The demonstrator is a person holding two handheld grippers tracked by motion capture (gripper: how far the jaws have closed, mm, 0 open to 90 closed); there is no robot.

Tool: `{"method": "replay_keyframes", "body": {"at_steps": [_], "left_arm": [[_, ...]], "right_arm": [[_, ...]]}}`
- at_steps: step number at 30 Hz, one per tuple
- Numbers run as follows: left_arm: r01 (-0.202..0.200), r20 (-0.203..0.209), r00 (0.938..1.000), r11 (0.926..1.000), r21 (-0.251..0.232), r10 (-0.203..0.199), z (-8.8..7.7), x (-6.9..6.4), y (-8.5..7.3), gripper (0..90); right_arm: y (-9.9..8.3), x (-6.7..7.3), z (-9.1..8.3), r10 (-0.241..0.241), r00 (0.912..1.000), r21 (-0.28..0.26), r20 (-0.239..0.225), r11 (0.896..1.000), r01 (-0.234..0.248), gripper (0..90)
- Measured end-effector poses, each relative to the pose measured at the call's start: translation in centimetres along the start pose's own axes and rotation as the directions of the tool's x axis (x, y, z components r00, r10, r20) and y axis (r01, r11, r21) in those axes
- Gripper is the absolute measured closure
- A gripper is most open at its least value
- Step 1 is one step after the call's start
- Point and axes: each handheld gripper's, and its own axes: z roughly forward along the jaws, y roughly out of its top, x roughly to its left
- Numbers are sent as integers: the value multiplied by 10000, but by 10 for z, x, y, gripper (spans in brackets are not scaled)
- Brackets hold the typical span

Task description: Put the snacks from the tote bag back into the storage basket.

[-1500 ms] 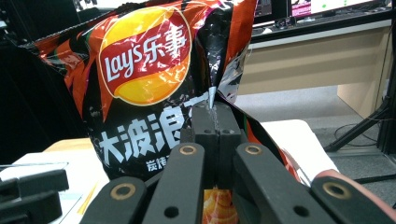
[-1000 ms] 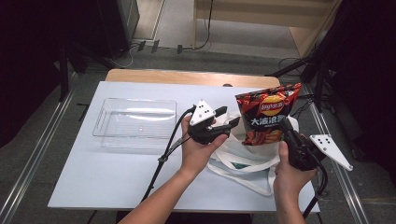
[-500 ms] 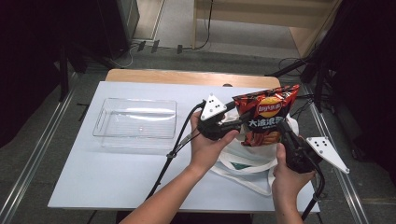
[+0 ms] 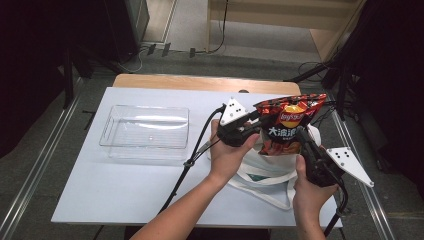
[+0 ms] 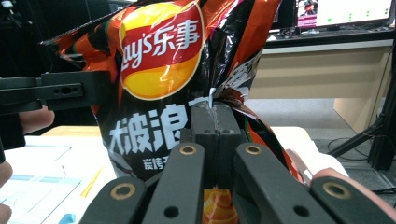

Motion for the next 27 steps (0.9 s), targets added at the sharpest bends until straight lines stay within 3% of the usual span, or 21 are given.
{"method": "replay_keyframes", "body": {"at_steps": [4, 6, 11, 21, 27], "left_arm": [[-303, -152, 9994, 9995, -46, 302, 0, -5, 3, 872], [-398, -306, 9988, 9991, -171, 393, -1, -6, 5, 888], [-353, -236, 9991, 9981, -506, 342, -8, -3, 11, 900], [-45, 277, 9996, 9973, -728, 65, -17, 5, 19, 900], [-14, 557, 9984, 9957, -929, 66, -21, 5, 25, 900]], "right_arm": [[-1, 3, 0, -160, 9997, 99, -158, 9998, 162, 900], [-2, 7, 0, -367, 9991, 84, -193, 9993, 369, 900], [0, 12, -3, -729, 9972, -140, -191, 9973, 727, 900], [-5, 9, -2, -753, 9949, 247, -676, 9967, 772, 688], [-8, 7, -6, -1043, 9861, 250, -1294, 9938, 1083, 536]]}}
